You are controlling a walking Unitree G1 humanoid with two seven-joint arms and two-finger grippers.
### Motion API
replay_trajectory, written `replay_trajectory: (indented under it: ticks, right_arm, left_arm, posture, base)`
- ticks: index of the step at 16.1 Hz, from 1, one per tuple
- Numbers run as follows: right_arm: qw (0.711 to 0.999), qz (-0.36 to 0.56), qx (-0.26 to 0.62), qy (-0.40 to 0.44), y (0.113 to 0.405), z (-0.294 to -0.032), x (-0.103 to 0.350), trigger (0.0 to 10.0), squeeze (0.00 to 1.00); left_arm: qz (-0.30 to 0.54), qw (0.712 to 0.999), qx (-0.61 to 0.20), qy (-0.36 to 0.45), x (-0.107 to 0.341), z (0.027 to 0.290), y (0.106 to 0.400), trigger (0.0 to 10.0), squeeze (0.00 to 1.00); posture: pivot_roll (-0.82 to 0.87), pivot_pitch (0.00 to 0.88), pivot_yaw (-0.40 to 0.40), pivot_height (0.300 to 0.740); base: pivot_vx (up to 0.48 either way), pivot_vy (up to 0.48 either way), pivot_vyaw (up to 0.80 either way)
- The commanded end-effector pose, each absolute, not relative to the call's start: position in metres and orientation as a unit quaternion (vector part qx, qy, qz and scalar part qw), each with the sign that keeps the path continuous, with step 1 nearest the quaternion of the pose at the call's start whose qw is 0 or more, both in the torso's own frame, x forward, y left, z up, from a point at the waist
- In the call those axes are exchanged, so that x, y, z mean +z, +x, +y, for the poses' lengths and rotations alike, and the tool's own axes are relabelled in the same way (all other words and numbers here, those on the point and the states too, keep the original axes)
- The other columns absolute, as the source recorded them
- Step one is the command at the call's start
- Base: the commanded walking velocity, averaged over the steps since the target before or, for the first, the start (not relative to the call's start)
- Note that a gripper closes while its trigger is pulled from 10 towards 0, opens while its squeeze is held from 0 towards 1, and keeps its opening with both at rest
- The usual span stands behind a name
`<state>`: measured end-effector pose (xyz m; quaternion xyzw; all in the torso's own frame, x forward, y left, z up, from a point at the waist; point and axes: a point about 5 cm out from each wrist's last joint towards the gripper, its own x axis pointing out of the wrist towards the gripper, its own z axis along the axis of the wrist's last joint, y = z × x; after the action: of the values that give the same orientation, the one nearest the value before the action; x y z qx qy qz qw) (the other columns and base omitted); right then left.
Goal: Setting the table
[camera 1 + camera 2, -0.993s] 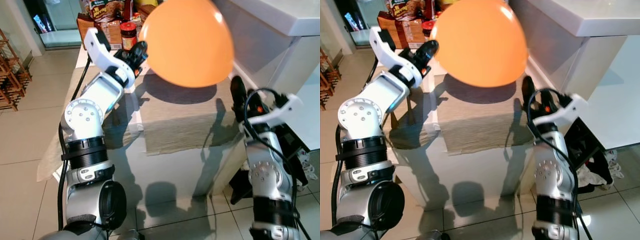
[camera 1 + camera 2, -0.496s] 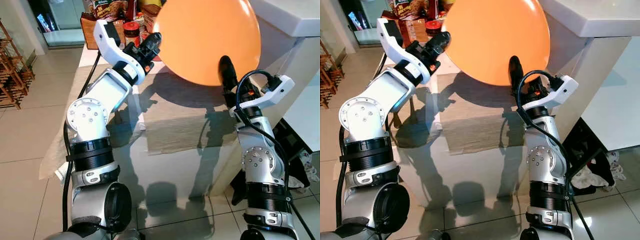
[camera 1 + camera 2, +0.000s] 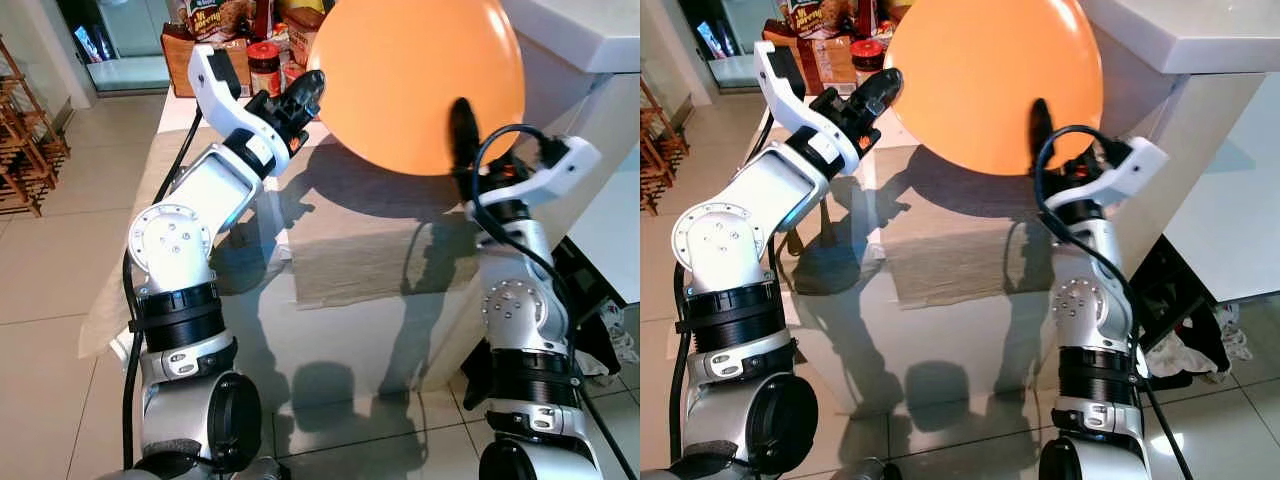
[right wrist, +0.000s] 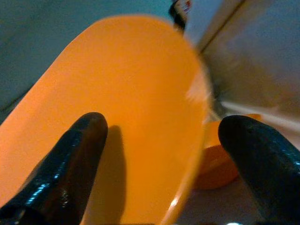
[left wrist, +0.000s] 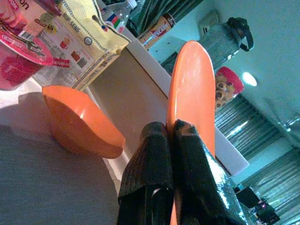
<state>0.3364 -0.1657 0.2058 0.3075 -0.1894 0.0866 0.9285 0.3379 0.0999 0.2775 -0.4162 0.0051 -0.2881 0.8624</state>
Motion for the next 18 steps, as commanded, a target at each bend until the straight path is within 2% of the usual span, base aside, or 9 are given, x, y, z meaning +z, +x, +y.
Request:
replay_trajectory:
  ticks: [1, 8, 11, 13, 18]
  right_arm:
    - [0.934, -0.185, 0.062, 0.3, 0.337, -0.17, 0.202, 0.0, 0.0]
    - [0.939, -0.162, 0.052, 0.299, 0.333, -0.164, 0.186, 0.0, 0.0]
    - [0.921, -0.155, 0.054, 0.353, 0.333, -0.162, 0.184, 0.0, 0.0]
    - [0.924, -0.155, 0.063, 0.343, 0.332, -0.16, 0.184, 0.0, 0.0]
    - [0.933, -0.14, 0.059, 0.326, 0.325, -0.161, 0.175, 0.0, 0.0]
  left_arm:
    - [-0.005, 0.855, -0.316, -0.411, 0.287, 0.094, 0.332, 0.0, 0.0]
    - [-0.002, 0.858, -0.312, -0.409, 0.284, 0.095, 0.332, 0.0, 0.0]
    - [0.0, 0.857, -0.309, -0.412, 0.283, 0.095, 0.332, 0.0, 0.0]
    - [0.001, 0.858, -0.308, -0.412, 0.283, 0.095, 0.332, 0.0, 0.0]
    - [0.017, 0.879, -0.288, -0.38, 0.268, 0.096, 0.337, 0.0, 0.0]
  posture:
    - [0.05, 0.0, 0.032, 0.74]
    - [0.05, 0.0, 0.032, 0.74]
    - [0.05, 0.0, 0.032, 0.74]
    - [0.05, 0.0, 0.031, 0.74]
    - [0.04, 0.0, 0.033, 0.74]
  base:
    - [0.0, 0.0, 0.0]
    - [0.0, 0.0, 0.0]
    - [0.0, 0.0, 0.0]
    - [0.0, 0.0, 0.0]
    - [0.0, 0.0, 0.0]
